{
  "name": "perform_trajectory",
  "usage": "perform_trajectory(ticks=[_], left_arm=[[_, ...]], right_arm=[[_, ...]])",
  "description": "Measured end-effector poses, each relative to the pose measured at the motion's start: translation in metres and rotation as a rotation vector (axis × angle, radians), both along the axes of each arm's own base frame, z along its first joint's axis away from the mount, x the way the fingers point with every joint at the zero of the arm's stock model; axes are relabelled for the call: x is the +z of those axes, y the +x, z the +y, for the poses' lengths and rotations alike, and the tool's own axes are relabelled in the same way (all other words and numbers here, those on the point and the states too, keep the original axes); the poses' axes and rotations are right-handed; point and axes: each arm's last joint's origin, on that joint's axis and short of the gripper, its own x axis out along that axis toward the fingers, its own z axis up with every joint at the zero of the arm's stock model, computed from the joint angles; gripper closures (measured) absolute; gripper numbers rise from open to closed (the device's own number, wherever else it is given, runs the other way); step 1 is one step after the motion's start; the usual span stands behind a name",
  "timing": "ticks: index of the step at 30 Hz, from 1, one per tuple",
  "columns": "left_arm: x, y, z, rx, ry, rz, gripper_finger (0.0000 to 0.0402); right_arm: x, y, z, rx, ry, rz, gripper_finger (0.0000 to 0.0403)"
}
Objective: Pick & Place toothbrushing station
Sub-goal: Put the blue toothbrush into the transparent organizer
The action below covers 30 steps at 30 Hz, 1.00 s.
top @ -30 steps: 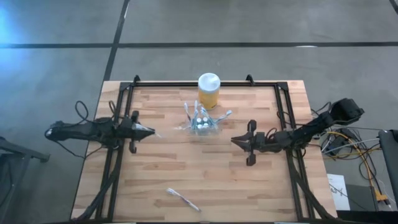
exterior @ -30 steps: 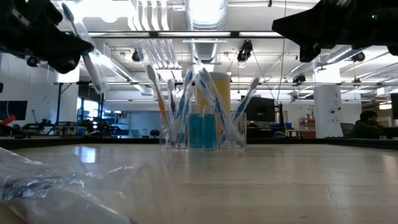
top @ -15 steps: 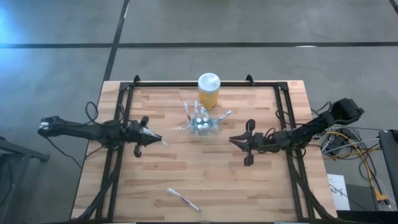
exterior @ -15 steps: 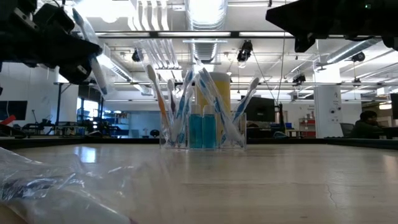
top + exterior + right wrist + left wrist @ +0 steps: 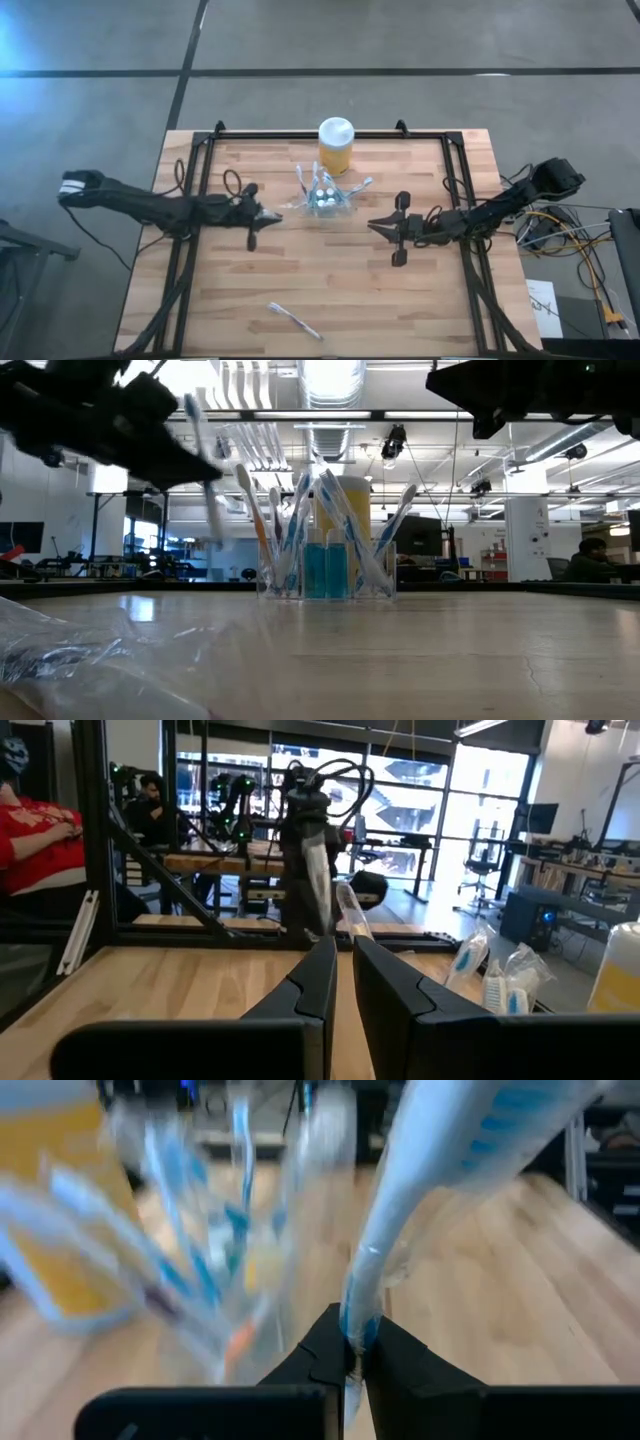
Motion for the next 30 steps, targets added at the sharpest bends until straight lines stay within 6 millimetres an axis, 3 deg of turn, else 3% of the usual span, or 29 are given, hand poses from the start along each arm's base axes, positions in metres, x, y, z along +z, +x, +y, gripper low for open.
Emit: perform_trajectory(ticks=[8, 13, 18, 30], left_arm=[[0.031, 0.032, 0.024, 0.066, 0.058, -0.077, 0.0381], [0.033, 0.044, 0.048, 0.132, 0.035, -0.039, 0.0381], [0.014, 0.054, 0.059, 0.133, -0.029, 0.036, 0.0381], [-0.023, 0.075, 0.062, 0.082, -0.102, 0.103, 0.0381]], right_arm=[[-0.001, -0.001, 0.000, 0.000, -0.005, 0.005, 0.0367], [-0.001, -0.001, 0.000, -0.001, -0.011, 0.006, 0.0367], [-0.002, -0.001, 0.000, -0.001, -0.011, 0.006, 0.0367], [-0.002, -0.001, 0.000, -0.001, -0.011, 0.006, 0.0367]])
